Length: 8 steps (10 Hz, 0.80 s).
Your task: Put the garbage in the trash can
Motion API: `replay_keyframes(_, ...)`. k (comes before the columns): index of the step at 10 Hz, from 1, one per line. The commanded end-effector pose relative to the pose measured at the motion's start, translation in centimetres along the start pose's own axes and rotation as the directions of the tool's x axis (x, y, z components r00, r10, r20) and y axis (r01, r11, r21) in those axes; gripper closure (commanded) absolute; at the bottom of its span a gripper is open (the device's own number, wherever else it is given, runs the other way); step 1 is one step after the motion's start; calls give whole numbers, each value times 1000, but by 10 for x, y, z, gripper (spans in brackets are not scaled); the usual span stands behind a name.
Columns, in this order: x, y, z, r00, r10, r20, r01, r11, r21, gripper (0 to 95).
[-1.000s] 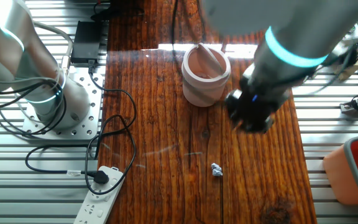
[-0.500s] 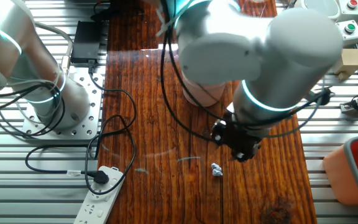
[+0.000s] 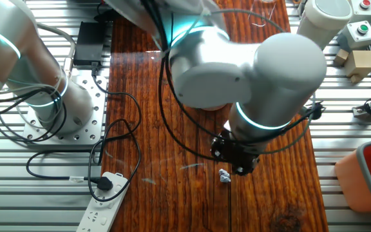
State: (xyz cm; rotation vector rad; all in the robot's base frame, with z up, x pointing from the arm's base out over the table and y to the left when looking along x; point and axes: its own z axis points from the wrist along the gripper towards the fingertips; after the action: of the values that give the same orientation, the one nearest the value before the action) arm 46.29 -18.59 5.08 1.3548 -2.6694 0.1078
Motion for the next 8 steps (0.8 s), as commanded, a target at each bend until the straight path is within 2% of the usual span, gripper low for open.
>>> replay_keyframes(1,3,0,9,1000,-21,5,21,1000,8,570)
replay_keyframes(5,10,0,22,998,-63,16,63,998,28,570)
replay_keyframes(8,10,1,28,997,-70,26,69,996,48,570)
